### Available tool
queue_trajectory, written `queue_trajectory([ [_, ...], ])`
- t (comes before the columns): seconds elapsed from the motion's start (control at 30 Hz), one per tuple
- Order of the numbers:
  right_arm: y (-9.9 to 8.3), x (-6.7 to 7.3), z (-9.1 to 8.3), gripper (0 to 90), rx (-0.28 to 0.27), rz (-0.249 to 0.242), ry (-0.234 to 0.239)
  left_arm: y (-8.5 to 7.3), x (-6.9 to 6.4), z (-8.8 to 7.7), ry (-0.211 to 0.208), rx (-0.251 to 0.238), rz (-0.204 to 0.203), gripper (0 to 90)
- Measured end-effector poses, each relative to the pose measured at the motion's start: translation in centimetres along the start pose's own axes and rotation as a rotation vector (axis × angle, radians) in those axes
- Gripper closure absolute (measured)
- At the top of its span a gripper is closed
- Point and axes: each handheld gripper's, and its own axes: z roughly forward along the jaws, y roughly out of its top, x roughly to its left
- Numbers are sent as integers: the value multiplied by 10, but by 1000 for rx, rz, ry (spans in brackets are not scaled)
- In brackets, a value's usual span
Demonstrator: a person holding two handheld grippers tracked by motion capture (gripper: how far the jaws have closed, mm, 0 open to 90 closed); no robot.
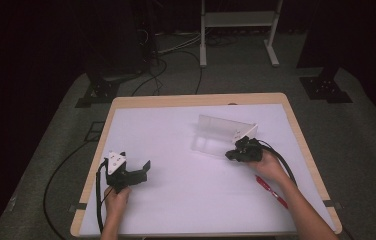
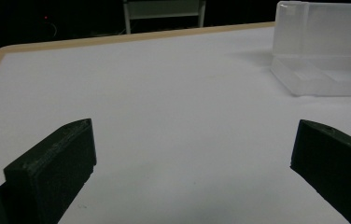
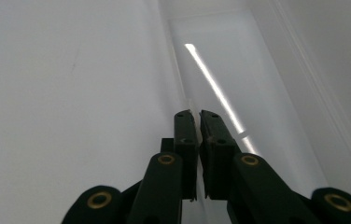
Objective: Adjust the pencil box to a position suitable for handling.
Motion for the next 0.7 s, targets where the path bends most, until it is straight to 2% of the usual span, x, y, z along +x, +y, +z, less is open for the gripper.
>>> queue_trajectory([
  [0.33, 2, 3, -5, 866, -15, -11, -17, 0, 0, 0, -1, 0, -2, 0],
  [0.7, 8, 13, -20, 867, -73, -45, -35, 0, 0, 0, -2, 1, -1, 0],
])
